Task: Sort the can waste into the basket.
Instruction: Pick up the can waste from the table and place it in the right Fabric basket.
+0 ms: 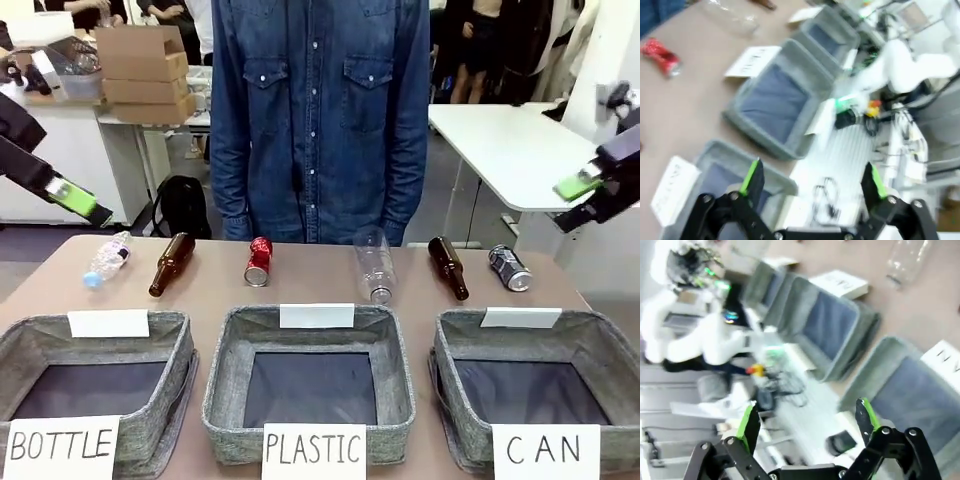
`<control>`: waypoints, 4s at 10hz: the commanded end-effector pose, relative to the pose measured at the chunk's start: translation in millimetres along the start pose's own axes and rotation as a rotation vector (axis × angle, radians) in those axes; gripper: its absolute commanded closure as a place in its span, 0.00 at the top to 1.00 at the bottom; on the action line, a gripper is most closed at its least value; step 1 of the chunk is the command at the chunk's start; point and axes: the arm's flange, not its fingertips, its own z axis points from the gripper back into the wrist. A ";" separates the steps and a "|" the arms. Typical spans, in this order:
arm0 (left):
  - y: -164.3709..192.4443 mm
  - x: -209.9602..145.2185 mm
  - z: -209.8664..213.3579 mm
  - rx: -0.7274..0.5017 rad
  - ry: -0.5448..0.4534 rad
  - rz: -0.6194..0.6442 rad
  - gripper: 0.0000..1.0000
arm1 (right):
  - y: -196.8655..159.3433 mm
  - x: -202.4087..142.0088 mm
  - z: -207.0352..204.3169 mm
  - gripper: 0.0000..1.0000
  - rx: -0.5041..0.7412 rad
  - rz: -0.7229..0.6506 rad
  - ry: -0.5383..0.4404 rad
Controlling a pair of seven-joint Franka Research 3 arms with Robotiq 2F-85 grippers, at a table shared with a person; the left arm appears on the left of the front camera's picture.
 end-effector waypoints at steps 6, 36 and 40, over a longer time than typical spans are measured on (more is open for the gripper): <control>51.6 4.1 30.9 -0.134 -0.176 0.216 1.00 | -68.5 -18.5 44.7 1.00 0.180 -0.281 -0.176; 34.5 -90.8 203.4 0.071 -0.175 0.569 1.00 | -68.5 -18.5 44.7 1.00 0.180 -0.281 -0.176; 25.4 -136.8 233.7 0.047 -0.295 0.647 1.00 | -68.5 -18.5 44.7 1.00 0.180 -0.281 -0.176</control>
